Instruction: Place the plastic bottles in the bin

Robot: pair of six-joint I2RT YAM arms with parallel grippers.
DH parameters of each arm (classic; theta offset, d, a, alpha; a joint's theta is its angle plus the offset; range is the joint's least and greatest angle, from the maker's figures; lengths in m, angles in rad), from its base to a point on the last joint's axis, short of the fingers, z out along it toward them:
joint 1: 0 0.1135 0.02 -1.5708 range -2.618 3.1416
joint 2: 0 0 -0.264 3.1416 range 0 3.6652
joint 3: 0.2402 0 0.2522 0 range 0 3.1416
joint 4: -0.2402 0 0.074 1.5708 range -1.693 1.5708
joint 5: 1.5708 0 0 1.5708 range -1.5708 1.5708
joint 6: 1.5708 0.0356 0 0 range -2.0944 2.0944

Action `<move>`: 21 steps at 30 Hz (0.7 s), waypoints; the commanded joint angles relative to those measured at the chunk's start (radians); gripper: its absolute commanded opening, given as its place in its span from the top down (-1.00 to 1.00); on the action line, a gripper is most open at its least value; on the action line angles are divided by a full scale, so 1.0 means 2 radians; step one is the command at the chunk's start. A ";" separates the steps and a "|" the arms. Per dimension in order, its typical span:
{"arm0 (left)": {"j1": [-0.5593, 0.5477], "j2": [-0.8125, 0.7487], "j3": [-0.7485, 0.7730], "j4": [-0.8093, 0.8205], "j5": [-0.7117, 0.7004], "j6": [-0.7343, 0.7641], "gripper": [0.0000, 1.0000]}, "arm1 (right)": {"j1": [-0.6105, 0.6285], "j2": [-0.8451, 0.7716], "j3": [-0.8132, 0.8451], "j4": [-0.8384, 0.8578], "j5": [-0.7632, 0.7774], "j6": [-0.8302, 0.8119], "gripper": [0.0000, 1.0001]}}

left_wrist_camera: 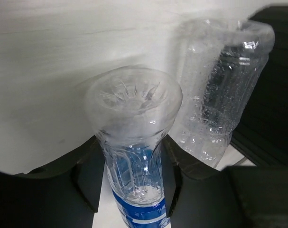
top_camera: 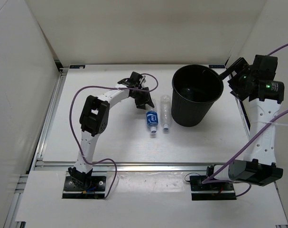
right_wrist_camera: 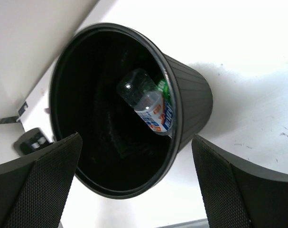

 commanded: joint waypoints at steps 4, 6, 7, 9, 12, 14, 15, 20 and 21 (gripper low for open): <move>0.051 -0.153 0.039 -0.032 -0.118 -0.042 0.25 | -0.004 -0.015 -0.013 0.000 -0.006 0.001 -1.00; 0.051 -0.184 0.086 -0.032 -0.183 -0.037 0.25 | -0.004 -0.015 -0.017 0.000 -0.011 0.005 -1.00; 0.051 -0.184 0.109 -0.032 -0.200 -0.033 0.25 | -0.004 -0.019 -0.017 0.000 -0.011 0.005 -1.00; 0.041 -0.162 0.220 -0.032 -0.252 -0.011 0.25 | -0.004 -0.019 -0.022 0.000 -0.017 0.005 -1.00; 0.024 -0.092 0.374 -0.015 -0.246 0.026 0.25 | -0.004 -0.025 -0.026 0.000 -0.021 0.010 -1.00; 0.005 -0.072 0.391 0.043 -0.204 0.026 0.22 | -0.004 -0.032 -0.031 0.000 -0.021 0.016 -1.00; -0.002 -0.072 0.384 0.066 -0.195 0.026 0.19 | -0.004 -0.039 -0.031 0.000 -0.017 0.016 -1.00; -0.047 -0.025 0.401 0.172 -0.137 0.032 -0.02 | -0.008 -0.055 -0.036 -0.006 -0.012 0.011 -1.00; -0.057 -0.020 0.387 0.215 -0.126 0.020 -0.08 | -0.008 -0.061 -0.036 -0.006 -0.007 0.005 -1.00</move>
